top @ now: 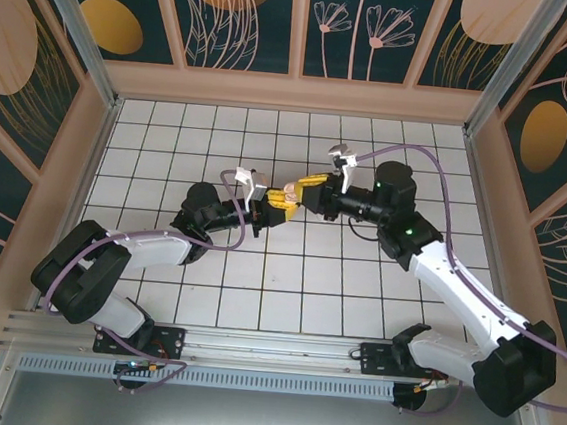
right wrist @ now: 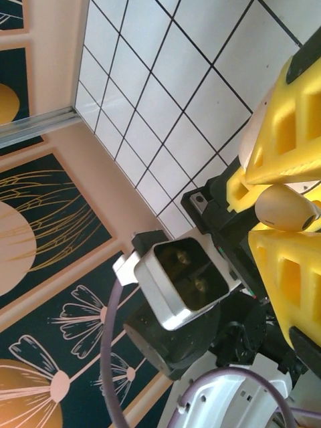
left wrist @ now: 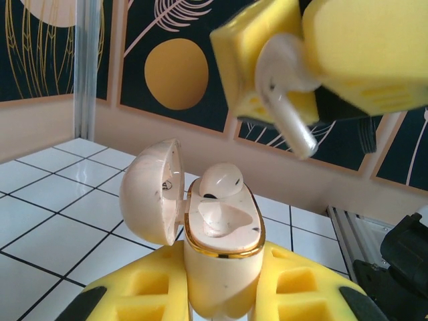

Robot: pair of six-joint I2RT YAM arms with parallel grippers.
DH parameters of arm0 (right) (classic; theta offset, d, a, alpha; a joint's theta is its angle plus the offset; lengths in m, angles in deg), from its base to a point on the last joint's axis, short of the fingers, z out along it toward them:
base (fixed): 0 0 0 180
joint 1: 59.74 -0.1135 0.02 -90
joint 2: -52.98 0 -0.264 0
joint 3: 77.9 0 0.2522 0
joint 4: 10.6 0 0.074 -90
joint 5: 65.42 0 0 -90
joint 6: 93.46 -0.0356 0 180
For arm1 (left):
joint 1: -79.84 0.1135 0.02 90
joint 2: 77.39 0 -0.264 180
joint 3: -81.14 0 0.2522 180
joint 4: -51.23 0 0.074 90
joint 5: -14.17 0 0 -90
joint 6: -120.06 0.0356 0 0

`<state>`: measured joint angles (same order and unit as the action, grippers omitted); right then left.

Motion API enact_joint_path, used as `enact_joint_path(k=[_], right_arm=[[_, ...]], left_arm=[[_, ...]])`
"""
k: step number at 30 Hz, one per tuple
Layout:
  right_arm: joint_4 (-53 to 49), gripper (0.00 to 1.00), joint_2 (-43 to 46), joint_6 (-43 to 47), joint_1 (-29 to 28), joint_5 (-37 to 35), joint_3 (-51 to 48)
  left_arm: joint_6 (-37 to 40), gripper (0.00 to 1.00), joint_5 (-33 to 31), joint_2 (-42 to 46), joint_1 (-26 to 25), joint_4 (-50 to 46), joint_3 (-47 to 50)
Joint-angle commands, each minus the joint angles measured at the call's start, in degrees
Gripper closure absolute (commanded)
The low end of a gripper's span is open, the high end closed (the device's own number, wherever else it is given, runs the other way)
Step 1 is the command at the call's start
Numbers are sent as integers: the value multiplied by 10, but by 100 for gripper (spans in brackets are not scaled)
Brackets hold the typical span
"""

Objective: Insert the wireless bluetooth earbuds into the charging case

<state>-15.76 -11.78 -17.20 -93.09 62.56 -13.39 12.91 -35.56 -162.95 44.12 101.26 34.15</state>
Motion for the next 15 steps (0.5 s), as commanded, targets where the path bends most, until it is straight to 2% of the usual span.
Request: enact_joint_path(k=[1,15], right_arm=[[8,75,-11,18,-9,-8,11],[-15,75,-29,37,-25,-40,21]], left_arm=[[11,93,11,5,-4,31,-11],[9,93,9,12,-3,35,-11]])
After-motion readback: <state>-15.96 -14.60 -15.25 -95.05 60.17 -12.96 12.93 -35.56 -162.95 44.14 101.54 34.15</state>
